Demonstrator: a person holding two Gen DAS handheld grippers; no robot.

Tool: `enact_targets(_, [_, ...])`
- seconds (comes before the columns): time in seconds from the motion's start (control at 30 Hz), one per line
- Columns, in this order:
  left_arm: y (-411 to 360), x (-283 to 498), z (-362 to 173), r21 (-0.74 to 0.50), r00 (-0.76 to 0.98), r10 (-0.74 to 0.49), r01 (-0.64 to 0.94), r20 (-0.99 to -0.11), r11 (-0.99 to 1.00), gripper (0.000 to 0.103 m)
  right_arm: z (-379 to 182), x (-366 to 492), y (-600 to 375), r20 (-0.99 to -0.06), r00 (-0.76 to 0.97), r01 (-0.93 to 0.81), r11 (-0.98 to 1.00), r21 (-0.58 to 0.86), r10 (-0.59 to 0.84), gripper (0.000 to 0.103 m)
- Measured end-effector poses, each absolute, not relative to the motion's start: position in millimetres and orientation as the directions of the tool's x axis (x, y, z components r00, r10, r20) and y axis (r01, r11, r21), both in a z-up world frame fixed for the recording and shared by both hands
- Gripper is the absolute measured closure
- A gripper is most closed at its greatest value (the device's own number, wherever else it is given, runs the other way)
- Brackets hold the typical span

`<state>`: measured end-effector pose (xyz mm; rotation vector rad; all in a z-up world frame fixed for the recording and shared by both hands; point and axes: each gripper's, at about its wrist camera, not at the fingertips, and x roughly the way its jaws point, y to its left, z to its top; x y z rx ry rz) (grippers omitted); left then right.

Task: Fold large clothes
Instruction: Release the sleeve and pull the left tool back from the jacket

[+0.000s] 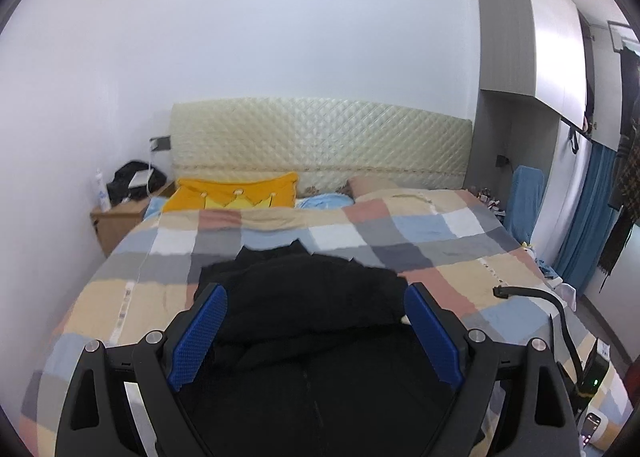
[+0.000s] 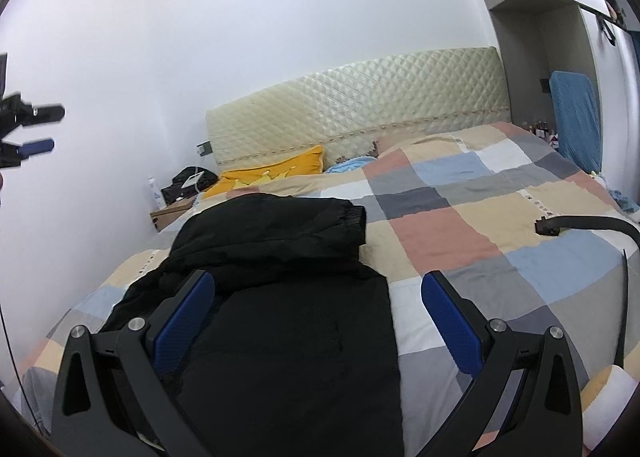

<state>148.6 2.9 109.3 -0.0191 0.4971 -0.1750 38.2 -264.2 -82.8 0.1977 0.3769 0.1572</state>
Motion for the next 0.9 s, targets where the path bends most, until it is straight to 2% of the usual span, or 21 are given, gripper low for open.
enact_targets(0.2, [45.1,111.7,68.4,-0.128,0.87,-0.17,0.124,-0.462,0.984,0.013,-87.5,22.5,-255.8,-0.393,0.897,-0.12,0.968,0.221,0.201,0.0])
enact_targets(0.33, [62.5,104.0,38.5,-0.079,0.868,-0.115,0.087,-0.483,0.993,0.013,-87.9,15.4,-249.2,-0.411,0.881,-0.149,0.963,0.225,0.232,0.0])
enact_targets(0.63, [97.8,119.8,-51.2,-0.029,0.806,-0.022,0.006,-0.591,1.0,0.013,-100.6,29.4,-233.2,-0.483,0.841,-0.184,0.968,0.168,0.243,0.0])
enact_targets(0.8, [119.8,138.5,-90.7,-0.08,0.732,-0.03,-0.034,-0.68,0.996,0.013,-112.3,50.9,-238.8,-0.559,0.779,-0.191,0.956,0.223,0.286,0.0])
enact_targets(0.9, [127.4,144.1,-95.0,-0.123,0.72,-0.056,-0.041,-0.692,0.992,0.013,-118.7,69.6,-245.9,-0.617,0.719,-0.189,0.944,0.269,0.319,0.0])
